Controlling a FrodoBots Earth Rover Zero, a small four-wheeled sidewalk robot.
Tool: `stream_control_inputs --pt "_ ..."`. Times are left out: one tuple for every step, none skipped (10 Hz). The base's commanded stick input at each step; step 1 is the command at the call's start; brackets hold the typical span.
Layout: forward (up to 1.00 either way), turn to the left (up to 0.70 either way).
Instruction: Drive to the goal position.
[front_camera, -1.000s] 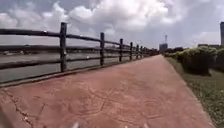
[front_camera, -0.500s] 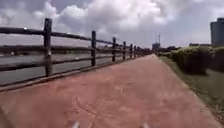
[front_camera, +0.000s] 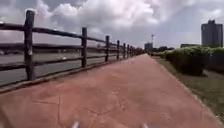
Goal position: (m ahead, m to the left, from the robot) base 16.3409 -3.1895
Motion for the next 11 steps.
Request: stream_control_inputs --pt "0.7 -0.29" --pt "0.7 -0.29" --pt "0.7 -0.28" --pt "0.7 -0.07" --pt "0.7 0.0" --pt "0.7 0.0" --pt "0.7 0.0" --pt "0.7 0.0" --pt "0.7 -0.01" --pt "0.7 -0.06" --pt "0.7 -0.21"
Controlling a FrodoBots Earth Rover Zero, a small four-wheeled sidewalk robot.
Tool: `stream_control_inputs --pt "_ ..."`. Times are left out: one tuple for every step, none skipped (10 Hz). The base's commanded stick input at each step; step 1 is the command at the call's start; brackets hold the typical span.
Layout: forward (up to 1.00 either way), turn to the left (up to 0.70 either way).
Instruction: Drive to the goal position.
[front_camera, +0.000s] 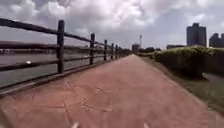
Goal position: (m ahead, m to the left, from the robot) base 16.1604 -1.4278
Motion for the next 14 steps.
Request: stream_control_inputs --pt "0.7 -0.35" --pt "0.7 -0.35" --pt "0.7 -0.35" --pt "0.7 -0.35" --pt "0.7 -0.35" --pt "0.7 -0.35" --pt "0.7 -0.35" --pt "0.7 -0.35" --pt "0.7 -0.35" --pt "0.7 -0.35" --pt "0.7 -0.35" --pt "0.7 -0.2" --pt "0.7 0.0" --pt "0.7 0.0"
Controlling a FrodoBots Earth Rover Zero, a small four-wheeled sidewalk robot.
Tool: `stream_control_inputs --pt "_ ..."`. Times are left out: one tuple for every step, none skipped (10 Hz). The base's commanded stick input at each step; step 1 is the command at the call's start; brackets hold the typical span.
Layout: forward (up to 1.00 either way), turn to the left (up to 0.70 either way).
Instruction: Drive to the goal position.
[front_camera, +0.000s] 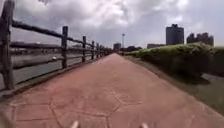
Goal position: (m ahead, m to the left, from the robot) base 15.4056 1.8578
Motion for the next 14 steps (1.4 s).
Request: stream_control_inputs --pt "0.7 0.0" --pt "0.7 0.0" --pt "0.7 0.0" --pt "0.7 0.0" --pt "0.7 0.0" --pt "0.7 0.0" --pt "0.7 0.0" --pt "0.7 0.0" --pt "0.7 0.0" --pt "0.7 0.0" --pt "0.7 0.0" --pt "0.7 0.0" --pt "0.7 0.0" --pt "0.7 0.0"
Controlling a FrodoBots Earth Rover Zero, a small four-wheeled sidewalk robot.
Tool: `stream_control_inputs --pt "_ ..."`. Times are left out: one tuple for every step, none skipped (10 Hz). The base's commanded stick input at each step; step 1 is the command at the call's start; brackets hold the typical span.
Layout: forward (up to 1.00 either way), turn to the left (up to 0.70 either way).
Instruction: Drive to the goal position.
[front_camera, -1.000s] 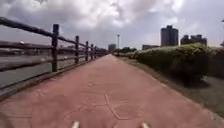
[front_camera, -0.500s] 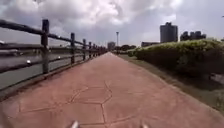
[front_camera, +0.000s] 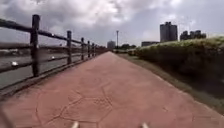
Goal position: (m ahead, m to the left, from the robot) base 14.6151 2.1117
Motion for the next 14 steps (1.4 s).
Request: stream_control_inputs --pt "0.7 0.0" --pt "0.7 0.0" --pt "0.7 0.0" --pt "0.7 0.0" --pt "0.7 -0.03" --pt "0.7 -0.18" --pt "0.7 -0.35" --pt "0.7 -0.25" --pt "0.7 0.0" --pt "0.7 0.0" --pt "0.7 0.0" --pt "0.7 0.0" --pt "0.7 0.0" --pt "0.7 0.0"
